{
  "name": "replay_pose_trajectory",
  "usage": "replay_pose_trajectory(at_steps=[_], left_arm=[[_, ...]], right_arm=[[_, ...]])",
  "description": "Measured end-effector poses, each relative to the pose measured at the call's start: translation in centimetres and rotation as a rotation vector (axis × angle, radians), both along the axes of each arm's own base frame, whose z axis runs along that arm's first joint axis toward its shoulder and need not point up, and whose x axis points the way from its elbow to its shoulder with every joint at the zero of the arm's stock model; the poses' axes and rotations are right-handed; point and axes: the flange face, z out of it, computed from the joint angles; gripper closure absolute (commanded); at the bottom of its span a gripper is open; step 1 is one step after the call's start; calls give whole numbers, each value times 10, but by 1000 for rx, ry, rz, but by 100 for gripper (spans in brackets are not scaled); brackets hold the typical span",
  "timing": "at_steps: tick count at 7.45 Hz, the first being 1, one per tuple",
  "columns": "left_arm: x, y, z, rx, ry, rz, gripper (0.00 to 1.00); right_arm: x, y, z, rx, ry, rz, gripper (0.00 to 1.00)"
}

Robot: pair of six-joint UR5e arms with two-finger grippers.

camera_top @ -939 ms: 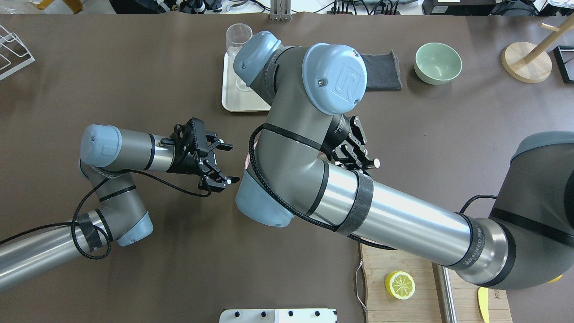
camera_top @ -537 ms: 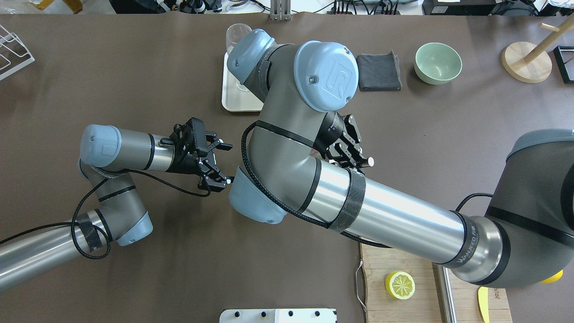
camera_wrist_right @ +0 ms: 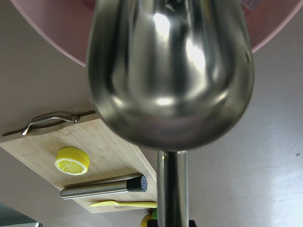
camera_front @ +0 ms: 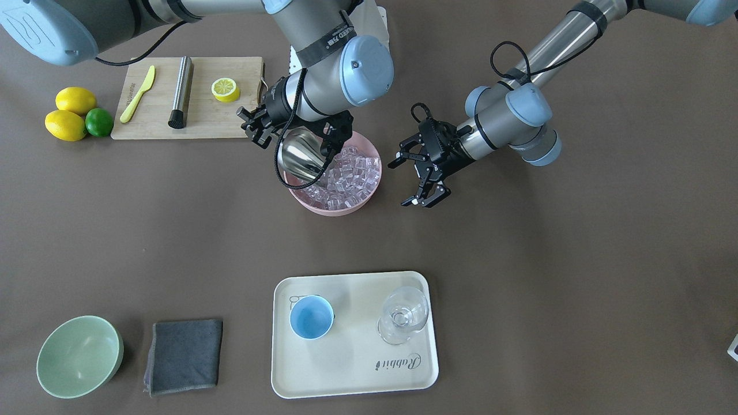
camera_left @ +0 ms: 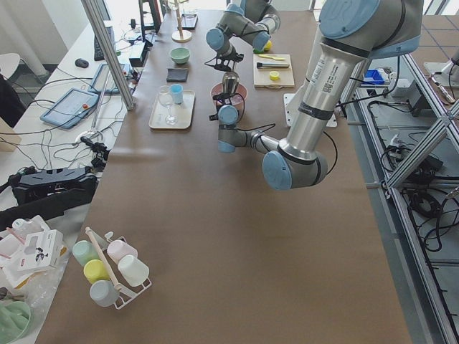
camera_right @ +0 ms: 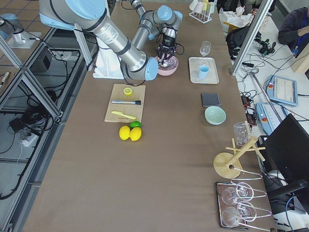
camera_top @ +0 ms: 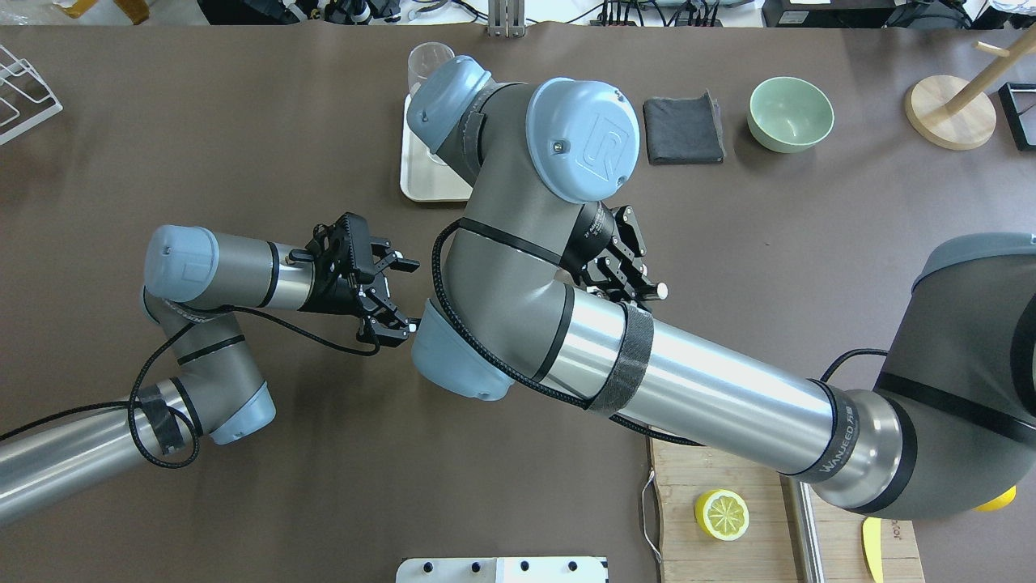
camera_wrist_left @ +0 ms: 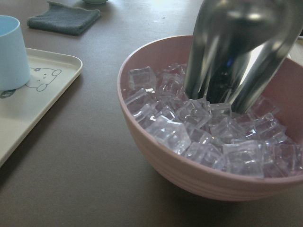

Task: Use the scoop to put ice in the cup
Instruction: 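Push the scoop down into the ice cubes with the right gripper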

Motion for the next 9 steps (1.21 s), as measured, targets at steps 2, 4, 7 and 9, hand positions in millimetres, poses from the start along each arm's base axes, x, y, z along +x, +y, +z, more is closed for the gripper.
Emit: replay_pose_trajectory(at_steps=[2,4,7,9], left_arm=[[0,0,0,0,0,0,3],[0,0,0,0,0,-1,3],[-1,-1,0,0,0,-1,3],[-1,0,0,-8,1,0,3]], right_arm=[[-4,3,-1,0,-3,-4,100],[-6,7,-4,10,-21,-9,100],[2,14,-10,49,-92,6,100],[10,20,-4,64,-129,24,100]])
